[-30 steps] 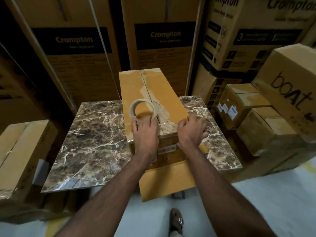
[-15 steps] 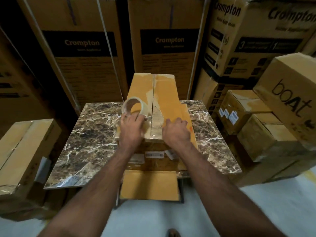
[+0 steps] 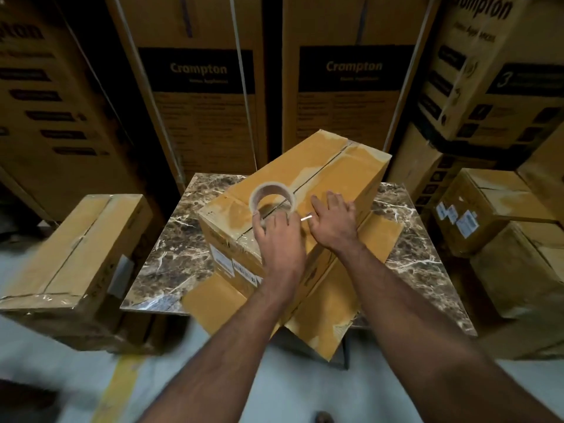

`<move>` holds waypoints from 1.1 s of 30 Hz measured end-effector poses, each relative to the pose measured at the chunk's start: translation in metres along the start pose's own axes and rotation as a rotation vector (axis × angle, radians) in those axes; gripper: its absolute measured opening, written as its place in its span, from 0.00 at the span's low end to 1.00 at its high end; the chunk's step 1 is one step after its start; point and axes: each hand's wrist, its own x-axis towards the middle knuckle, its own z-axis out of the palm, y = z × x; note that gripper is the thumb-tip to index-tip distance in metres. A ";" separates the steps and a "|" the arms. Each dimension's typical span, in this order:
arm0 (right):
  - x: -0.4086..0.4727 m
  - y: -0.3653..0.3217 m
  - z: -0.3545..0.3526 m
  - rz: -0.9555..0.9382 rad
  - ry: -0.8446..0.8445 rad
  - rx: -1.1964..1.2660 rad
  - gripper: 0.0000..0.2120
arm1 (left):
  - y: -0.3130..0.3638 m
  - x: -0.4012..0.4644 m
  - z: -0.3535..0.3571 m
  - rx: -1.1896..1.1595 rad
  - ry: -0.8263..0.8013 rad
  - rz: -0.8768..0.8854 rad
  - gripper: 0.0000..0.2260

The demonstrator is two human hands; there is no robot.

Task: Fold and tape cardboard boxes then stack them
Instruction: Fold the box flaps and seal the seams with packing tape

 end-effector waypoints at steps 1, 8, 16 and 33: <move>0.000 -0.008 0.000 0.002 0.007 -0.006 0.28 | -0.008 0.003 0.000 -0.001 0.001 0.013 0.10; -0.016 -0.067 -0.005 0.038 -0.139 -0.060 0.33 | -0.090 0.048 -0.004 -0.064 -0.105 0.163 0.10; -0.015 -0.026 -0.036 -0.402 -0.244 -0.206 0.32 | -0.061 0.044 -0.016 0.155 -0.138 -0.011 0.18; -0.014 -0.050 0.004 -0.365 0.168 -0.293 0.29 | -0.056 0.031 -0.010 -0.005 -0.021 0.084 0.14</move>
